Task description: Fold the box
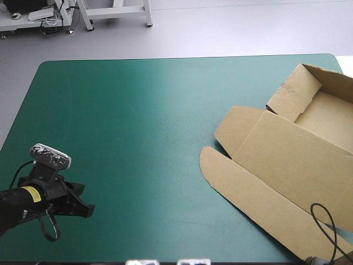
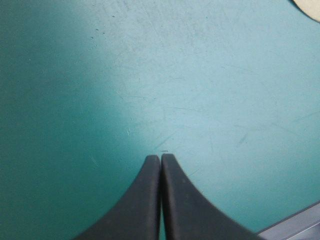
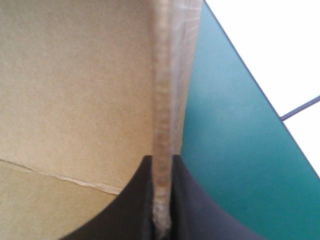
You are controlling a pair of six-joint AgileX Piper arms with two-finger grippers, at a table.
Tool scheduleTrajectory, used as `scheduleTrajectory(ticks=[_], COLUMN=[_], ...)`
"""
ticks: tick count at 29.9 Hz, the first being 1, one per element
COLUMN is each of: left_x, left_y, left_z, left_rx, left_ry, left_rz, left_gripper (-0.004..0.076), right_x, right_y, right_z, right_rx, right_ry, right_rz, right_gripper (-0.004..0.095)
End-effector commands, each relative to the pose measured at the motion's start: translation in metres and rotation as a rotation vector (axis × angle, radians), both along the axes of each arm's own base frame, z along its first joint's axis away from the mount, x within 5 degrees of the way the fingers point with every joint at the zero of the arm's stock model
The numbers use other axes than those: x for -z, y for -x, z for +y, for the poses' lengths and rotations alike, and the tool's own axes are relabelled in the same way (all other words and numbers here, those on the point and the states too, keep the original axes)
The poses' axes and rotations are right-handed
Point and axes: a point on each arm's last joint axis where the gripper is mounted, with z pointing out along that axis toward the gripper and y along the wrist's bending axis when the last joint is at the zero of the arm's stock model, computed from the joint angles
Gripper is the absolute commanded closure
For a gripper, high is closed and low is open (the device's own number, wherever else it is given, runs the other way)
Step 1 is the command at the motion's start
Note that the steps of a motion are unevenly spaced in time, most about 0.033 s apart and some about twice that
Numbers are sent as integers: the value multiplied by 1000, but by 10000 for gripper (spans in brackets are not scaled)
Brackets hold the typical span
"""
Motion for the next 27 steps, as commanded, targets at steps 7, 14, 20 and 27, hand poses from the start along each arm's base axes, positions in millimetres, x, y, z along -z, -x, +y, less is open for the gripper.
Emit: scheduleTrajectory(ticks=[7, 14, 20, 27], left_x=[-9, -9, -9, -9], left_y=[0, 0, 0, 0], left_z=[-1, -1, -1, -1], left_rx=[-25, -25, -25, -17], left_ry=[49, 49, 49, 40], left_rz=[-31, -31, -31, -35], left_gripper=[733, 733, 733, 733], right_x=[-8, 3, 3, -12], right_y=[3, -3, -5, 4], right_z=[-23, -22, -17, -12], right_rx=[21, -8, -43, -42], right_ry=[172, 106, 63, 98], right_rz=[-14, 6, -8, -31], right_gripper=[913, 597, 503, 503])
